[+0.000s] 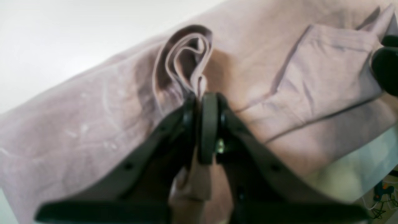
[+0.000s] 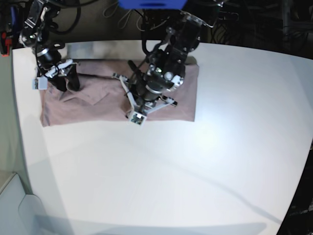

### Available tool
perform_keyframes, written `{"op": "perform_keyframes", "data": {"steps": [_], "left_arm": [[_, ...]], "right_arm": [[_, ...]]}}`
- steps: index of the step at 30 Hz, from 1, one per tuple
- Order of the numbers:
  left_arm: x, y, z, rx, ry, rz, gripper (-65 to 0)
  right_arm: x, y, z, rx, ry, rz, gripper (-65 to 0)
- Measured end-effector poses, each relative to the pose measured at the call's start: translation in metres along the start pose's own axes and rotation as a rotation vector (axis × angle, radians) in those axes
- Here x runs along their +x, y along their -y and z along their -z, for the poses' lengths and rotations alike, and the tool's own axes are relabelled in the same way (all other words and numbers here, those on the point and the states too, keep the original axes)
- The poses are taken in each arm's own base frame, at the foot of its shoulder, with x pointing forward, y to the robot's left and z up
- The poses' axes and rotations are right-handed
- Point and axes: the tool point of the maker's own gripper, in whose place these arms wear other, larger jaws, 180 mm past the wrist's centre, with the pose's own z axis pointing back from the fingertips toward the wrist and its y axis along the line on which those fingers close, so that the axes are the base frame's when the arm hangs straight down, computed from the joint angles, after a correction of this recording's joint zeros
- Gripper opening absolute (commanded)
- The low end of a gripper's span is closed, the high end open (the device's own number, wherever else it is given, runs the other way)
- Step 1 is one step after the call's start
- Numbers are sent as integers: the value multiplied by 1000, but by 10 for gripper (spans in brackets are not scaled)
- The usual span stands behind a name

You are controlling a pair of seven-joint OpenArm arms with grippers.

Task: Layout the t-shirt on the table in an organized manner, then fold the t-shirt properly
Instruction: 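Fold the strip end over toward the middle with the left gripper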

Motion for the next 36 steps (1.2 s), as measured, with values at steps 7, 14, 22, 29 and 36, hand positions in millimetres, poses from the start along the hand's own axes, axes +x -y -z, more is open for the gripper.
{"op": "perform_keyframes", "data": {"steps": [7,14,22,29,36], "left_arm": [[1,-2,-1,3,5,-5,-644],[18,-6,-4,12,44,2,-644],[17,-7,-1,15,35,7,-644],[18,-7,-1,14,36,9,-607],[18,11,-2,-24,39,36,-349]], "right_arm": [[0,0,0,0,0,0,-326],[0,0,0,0,0,0,-326],[0,1,0,0,0,-1,-326],[1,0,-6,-11,-23,-41,-326],[0,1,-8,-18,-32,-54,-326]]}}
